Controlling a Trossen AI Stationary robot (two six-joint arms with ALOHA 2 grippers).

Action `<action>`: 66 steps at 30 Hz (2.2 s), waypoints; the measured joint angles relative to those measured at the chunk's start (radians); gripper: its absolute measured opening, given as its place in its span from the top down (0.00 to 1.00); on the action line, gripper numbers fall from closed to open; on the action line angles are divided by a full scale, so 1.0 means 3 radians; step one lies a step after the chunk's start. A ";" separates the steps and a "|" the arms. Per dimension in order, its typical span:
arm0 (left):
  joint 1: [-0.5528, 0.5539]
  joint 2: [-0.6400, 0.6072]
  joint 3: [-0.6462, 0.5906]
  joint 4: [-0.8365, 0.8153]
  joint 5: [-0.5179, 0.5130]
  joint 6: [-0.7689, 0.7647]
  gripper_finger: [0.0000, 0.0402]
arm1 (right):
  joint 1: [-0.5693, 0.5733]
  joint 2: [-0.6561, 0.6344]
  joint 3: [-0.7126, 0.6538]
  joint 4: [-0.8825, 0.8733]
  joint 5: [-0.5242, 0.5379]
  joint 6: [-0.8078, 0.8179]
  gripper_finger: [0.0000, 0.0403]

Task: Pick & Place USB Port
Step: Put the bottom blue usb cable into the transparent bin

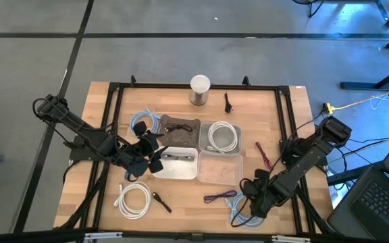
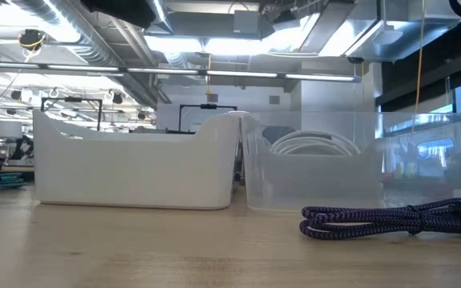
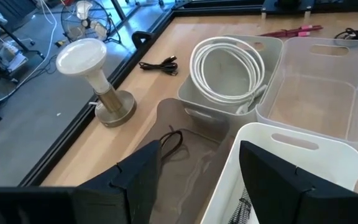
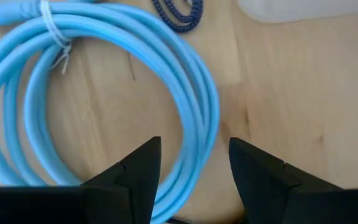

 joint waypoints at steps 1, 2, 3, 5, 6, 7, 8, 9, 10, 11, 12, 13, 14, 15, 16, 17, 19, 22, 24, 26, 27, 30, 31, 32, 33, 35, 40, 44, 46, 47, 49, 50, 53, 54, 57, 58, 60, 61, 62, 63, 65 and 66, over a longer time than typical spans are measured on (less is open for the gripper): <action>0.0000 0.0000 0.0000 0.0000 0.0001 0.0000 0.48 | 0.0000 0.0002 0.0000 0.0001 0.0033 0.0003 0.52; 0.0000 0.0000 0.0000 0.0000 0.0002 0.0001 0.48 | -0.0005 0.0015 0.0000 0.0009 0.0063 0.0006 0.52; 0.0000 0.0000 0.0000 0.0000 0.0004 0.0001 0.48 | -0.0005 0.0033 0.0000 0.0005 0.0102 0.0014 0.53; 0.0000 0.0000 0.0000 0.0000 0.0003 0.0000 0.48 | -0.0006 0.0084 0.0000 0.0016 0.0116 0.0016 0.54; 0.0000 0.0000 0.0000 0.0000 0.0005 0.0001 0.48 | -0.0006 0.0123 0.0000 0.0034 0.0109 0.0016 0.55; 0.0000 0.0000 0.0000 0.0000 0.0008 0.0001 0.48 | -0.0006 0.0172 0.0000 0.0043 0.0085 0.0016 0.56; 0.0000 0.0000 0.0001 0.0000 0.0009 0.0001 0.48 | -0.0006 0.0220 0.0000 0.0042 0.0039 0.0013 0.57; 0.0000 0.0000 0.0001 0.0000 0.0009 0.0001 0.48 | -0.0006 0.0267 0.0000 0.0044 0.0006 0.0011 0.58; 0.0000 0.0000 0.0001 0.0000 0.0009 0.0001 0.48 | -0.0006 0.0312 0.0000 0.0050 -0.0022 0.0010 0.59; 0.0000 0.0000 0.0001 0.0000 0.0009 0.0001 0.48 | -0.0005 0.0336 0.0008 0.0052 -0.0035 0.0001 0.60; 0.0000 0.0000 0.0001 0.0000 0.0009 0.0001 0.48 | -0.0006 0.0363 0.0012 0.0041 -0.0038 0.0002 0.61; 0.0000 0.0000 0.0001 0.0000 0.0009 0.0000 0.48 | -0.0006 0.0387 0.0017 0.0029 -0.0045 0.0008 0.62; 0.0000 0.0000 0.0001 0.0000 0.0009 0.0000 0.48 | -0.0005 0.0398 0.0019 0.0027 -0.0045 0.0023 0.64; 0.0000 0.0000 0.0001 0.0000 0.0009 0.0000 0.48 | -0.0004 0.0401 0.0019 0.0028 -0.0045 0.0035 0.67; 0.0000 0.0000 0.0001 0.0000 0.0009 0.0001 0.48 | -0.0004 0.0396 0.0020 0.0033 -0.0046 0.0077 0.71; 0.0000 0.0000 0.0001 0.0000 0.0009 0.0001 0.48 | -0.0004 0.0385 0.0018 0.0042 -0.0055 0.0103 0.76; 0.0000 0.0000 0.0001 -0.0001 0.0008 0.0001 0.48 | -0.0005 0.0334 0.0011 0.0043 -0.0072 0.0153 0.89; 0.0000 0.0000 0.0001 0.0000 0.0006 0.0001 0.48 | -0.0007 0.0280 0.0079 -0.0075 -0.0140 0.0205 0.96; 0.0000 0.0000 0.0001 0.0000 0.0003 0.0001 0.48 | -0.0001 0.0219 0.0235 -0.0115 -0.0157 0.0233 0.96; 0.0000 0.0000 0.0001 0.0000 0.0002 0.0002 0.48 | 0.0010 0.0177 0.0452 -0.0331 -0.0177 0.0241 0.96; 0.0000 0.0000 0.0001 0.0000 0.0002 0.0003 0.48 | 0.0014 0.0169 0.0574 -0.0506 -0.0178 0.0226 0.96; 0.0000 0.0000 0.0001 -0.0001 0.0005 0.0003 0.48 | 0.0015 0.0145 0.1066 -0.1021 0.0077 0.0143 0.96; 0.0000 0.0000 0.0001 -0.0001 0.0009 0.0003 0.48 | 0.0015 0.0139 0.1227 -0.1196 0.0229 0.0091 0.96; 0.0000 0.0000 0.0001 -0.0001 0.0010 0.0003 0.48 | 0.0015 0.0136 0.1354 -0.1361 0.0393 0.0045 0.96; 0.0000 0.0000 0.0001 0.0000 0.0010 0.0002 0.48 | 0.0010 0.0136 0.1453 -0.1511 0.0586 -0.0006 0.96; 0.0000 0.0000 0.0001 0.0000 0.0011 0.0001 0.48 | -0.0044 0.0137 0.1592 -0.1712 0.0981 -0.0085 0.96; 0.0000 0.0000 0.0001 0.0000 0.0013 0.0003 0.48 | -0.0420 0.0141 0.1666 -0.1929 0.1420 -0.0381 0.96; 0.0000 0.0000 0.0001 0.0000 0.0015 0.0003 0.48 | -0.0837 0.0141 0.1667 -0.1824 0.1669 -0.0869 0.96; 0.0000 0.0000 0.0001 0.0000 0.0016 0.0003 0.48 | -0.1041 0.0141 0.1667 -0.1747 0.1761 -0.1137 0.96; 0.0000 0.0000 0.0001 -0.0001 0.0017 0.0003 0.48 | -0.1137 0.0141 0.1667 -0.1711 0.1810 -0.1244 0.96; 0.0000 0.0000 0.0001 -0.0001 0.0021 0.0003 0.48 | -0.1310 0.0141 0.1667 -0.1633 0.1875 -0.1406 0.96; 0.0000 0.0000 0.0001 -0.0001 0.0022 0.0003 0.48 | -0.1390 0.0141 0.1667 -0.1591 0.1874 -0.1474 0.96; 0.0000 0.0000 0.0001 -0.0003 0.0023 0.0003 0.48 | -0.1575 0.0141 0.1628 -0.1396 0.1875 -0.1588 0.96; 0.0000 0.0001 0.0001 -0.0007 0.0023 0.0003 0.48 | -0.1615 0.0141 0.1600 -0.1334 0.1876 -0.1636 0.96; 0.0000 0.0001 0.0001 -0.0022 0.0023 0.0003 0.48 | -0.1683 0.0141 0.1447 -0.1039 0.1873 -0.1786 0.96; 0.0000 0.0001 0.0001 -0.0032 0.0023 0.0004 0.48 | -0.1689 0.0141 0.1383 -0.0973 0.1869 -0.1828 0.96; 0.0000 0.0001 0.0001 -0.0033 0.0023 0.0032 0.48 | -0.1689 0.0141 0.1274 -0.0924 0.1861 -0.1830 0.96; 0.0001 0.0001 0.0001 -0.0033 0.0023 0.0052 0.48 | -0.1689 0.0141 0.1217 -0.0883 0.1862 -0.1827 0.96; 0.0000 0.0001 0.0001 -0.0033 0.0023 0.0073 0.48 | -0.1689 0.0141 0.1161 -0.0838 0.1862 -0.1818 0.96; 0.0000 0.0001 0.0001 -0.0033 0.0023 0.0087 0.48 | -0.1689 0.0141 0.1111 -0.0820 0.1861 -0.1798 0.96; 0.0000 0.0001 0.0001 -0.0033 0.0020 0.0090 0.48 | -0.1689 0.0141 0.1027 -0.0798 0.1862 -0.1739 0.96; 0.0000 0.0001 0.0001 -0.0033 0.0016 0.0090 0.48 | -0.1689 0.0141 0.0979 -0.0743 0.1864 -0.1736 0.96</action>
